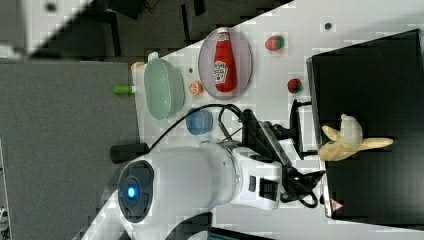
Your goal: Pick banana from oven and place on table.
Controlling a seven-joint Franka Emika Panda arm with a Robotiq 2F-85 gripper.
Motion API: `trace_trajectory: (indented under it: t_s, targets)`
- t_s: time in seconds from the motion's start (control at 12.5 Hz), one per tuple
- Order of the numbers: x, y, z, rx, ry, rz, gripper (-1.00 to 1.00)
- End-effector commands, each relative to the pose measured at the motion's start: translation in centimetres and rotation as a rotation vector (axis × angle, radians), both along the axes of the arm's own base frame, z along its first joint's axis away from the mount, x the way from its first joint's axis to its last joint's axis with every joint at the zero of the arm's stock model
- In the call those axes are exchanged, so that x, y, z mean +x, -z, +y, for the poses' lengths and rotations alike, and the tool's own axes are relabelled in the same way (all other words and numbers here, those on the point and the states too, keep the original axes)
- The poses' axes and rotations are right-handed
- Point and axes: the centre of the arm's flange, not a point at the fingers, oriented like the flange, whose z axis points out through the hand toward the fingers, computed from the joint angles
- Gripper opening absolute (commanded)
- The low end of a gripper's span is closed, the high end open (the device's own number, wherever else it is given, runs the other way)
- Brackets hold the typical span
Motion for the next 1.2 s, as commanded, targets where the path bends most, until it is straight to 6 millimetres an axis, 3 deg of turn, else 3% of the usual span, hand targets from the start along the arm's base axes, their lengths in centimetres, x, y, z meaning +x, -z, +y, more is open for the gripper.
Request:
trace_trajectory:
  t_s: [0.08,0.48,0.96,1.04,1.2]
  targets:
    - [1.1,0.1,-1.6,-0.04,-0.08,-0.016,1.0]
    - [2.1,4.6,-3.0,-0.069,-0.043,-0.009,0.93]
    - [2.1,5.7,-3.1,-0.067,-0.042,0.01,-0.5]
    - [2.1,5.6,-3.1,-0.068,-0.041,0.009,-0.63]
    - [2.6,4.1,-3.3,-0.081,-0.044,-0.016,-0.63]
